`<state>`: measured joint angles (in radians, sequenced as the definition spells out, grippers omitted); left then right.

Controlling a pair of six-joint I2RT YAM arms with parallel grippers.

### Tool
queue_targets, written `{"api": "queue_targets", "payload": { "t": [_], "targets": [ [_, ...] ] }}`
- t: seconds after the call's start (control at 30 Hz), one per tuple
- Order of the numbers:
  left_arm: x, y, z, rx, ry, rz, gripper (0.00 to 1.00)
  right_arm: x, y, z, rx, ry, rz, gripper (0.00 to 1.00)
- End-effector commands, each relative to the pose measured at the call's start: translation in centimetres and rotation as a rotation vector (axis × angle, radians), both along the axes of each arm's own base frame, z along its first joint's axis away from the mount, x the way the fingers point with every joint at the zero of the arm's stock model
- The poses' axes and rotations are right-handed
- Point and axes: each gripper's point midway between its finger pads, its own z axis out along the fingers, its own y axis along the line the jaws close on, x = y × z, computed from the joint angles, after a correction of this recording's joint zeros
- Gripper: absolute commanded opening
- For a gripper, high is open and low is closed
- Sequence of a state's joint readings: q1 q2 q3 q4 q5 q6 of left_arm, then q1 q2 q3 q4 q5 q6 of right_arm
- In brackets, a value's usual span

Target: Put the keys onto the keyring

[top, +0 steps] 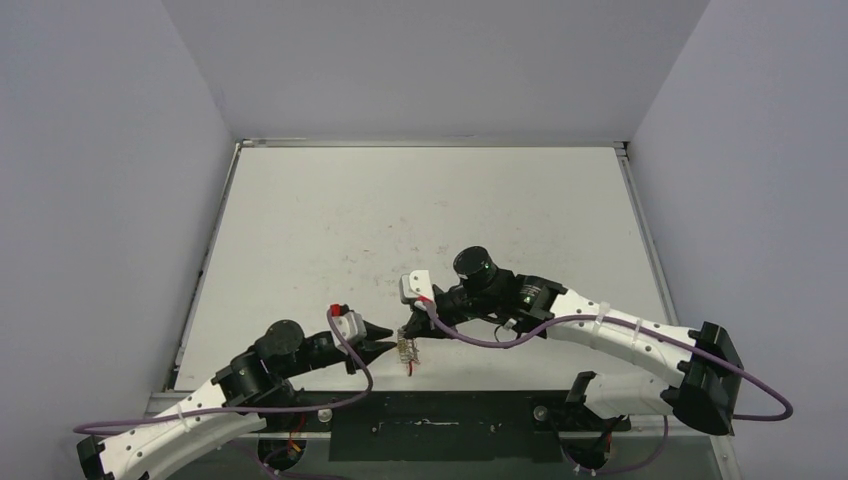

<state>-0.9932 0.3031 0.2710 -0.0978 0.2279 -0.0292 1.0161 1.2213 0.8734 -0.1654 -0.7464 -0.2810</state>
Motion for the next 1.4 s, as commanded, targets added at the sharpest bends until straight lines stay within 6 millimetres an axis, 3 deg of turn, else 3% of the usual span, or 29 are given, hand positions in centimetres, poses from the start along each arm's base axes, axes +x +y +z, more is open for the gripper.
{"api": "queue_targets", "payload": {
  "t": [0.0,0.3,0.5,0.7,1.0,1.23,1.37],
  "targets": [
    [0.5,0.3,2.7,-0.03,-0.103,0.009,0.26,-0.1,-1.3,0.8,-0.124,0.004,-0.003,0.0],
    [0.6,-0.6,4.4,-0.121,-0.189,-0.019,0.33,-0.6,-1.4,1.2,-0.253,0.081,-0.009,0.0],
    [0.4,-1.9,4.1,-0.147,-0.178,-0.061,0.33,-0.4,-0.7,2.0,-0.251,0.112,-0.037,0.0],
    [0.5,-2.7,3.6,-0.142,-0.158,-0.079,0.33,-0.3,-0.4,1.5,-0.269,0.121,-0.051,0.0],
    [0.3,-3.0,3.4,-0.154,-0.142,-0.093,0.33,-0.1,0.0,1.5,-0.266,0.121,-0.06,0.0],
    [0.2,-3.2,3.0,-0.15,-0.132,-0.105,0.25,-0.3,0.2,1.7,-0.259,0.125,-0.059,0.0],
    [0.1,-3.4,2.9,-0.145,-0.13,-0.115,0.27,-0.4,0.2,1.7,-0.259,0.129,-0.055,0.0]
  ]
}}
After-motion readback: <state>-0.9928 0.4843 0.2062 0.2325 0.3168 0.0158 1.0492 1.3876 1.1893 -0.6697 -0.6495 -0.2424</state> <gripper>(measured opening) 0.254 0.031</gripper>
